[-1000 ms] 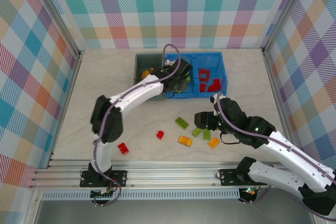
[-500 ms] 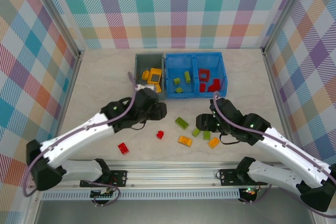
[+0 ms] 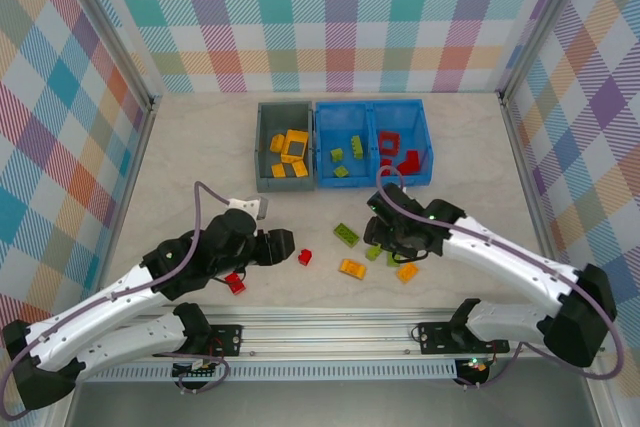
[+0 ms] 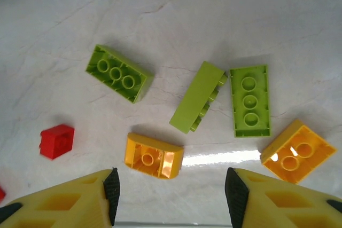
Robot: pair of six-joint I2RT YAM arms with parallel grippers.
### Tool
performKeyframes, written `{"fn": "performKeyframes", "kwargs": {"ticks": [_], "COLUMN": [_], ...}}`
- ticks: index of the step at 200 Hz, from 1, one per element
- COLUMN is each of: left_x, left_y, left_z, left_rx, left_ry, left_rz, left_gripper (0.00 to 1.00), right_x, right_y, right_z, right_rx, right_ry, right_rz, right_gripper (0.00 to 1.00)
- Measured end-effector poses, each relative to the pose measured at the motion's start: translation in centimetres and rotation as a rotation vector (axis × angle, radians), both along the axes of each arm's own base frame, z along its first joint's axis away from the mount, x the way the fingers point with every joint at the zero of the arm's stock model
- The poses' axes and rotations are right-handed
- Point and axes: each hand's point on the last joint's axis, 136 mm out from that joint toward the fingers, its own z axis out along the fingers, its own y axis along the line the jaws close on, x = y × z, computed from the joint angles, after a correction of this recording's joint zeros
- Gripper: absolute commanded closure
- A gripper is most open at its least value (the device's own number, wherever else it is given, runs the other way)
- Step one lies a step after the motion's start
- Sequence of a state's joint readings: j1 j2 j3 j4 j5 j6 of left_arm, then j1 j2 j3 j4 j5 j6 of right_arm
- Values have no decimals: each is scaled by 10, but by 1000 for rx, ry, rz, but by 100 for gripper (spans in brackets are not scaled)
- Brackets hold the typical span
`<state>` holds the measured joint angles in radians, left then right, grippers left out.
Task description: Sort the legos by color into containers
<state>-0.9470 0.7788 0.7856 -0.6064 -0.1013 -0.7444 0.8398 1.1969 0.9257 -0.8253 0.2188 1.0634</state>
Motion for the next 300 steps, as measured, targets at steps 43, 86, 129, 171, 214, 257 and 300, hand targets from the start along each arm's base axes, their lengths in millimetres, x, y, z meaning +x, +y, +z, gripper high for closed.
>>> {"fn": "performKeyframes", "kwargs": {"ticks": [43,86,129,171,214,257,300], "left_x": [-5,-9,-10,-10,-10,-9,-7], "left_y": [-12,-14,-13,-13,-13,-13,-17], "left_z": [13,17,18,19,19,17,10], "left_rx": [-83,-114,-121,-122,-120,-117,-94], "left_ry": [-16,-24,-29,-31,-33,-30,-12], "left_rz": [-52,-74,-74,-74,-76,-75,-75], "left_gripper": [41,41,41,41,41,41,41], "right_x": [3,16,15,18,22,35,54], "right_y": [-4,11,13,13,11,15,28], "right_z": [-46,-71,-92,-97,-94,-62,-60], "right_rx": [14,63,64,57,29,64,49], "right_ry": [106,169,229,233,197,101,95], "right_rz": [-151,-214,-256,-262,-215,-186,-162], "right_gripper": [46,52,64,67,61,45,34]}}
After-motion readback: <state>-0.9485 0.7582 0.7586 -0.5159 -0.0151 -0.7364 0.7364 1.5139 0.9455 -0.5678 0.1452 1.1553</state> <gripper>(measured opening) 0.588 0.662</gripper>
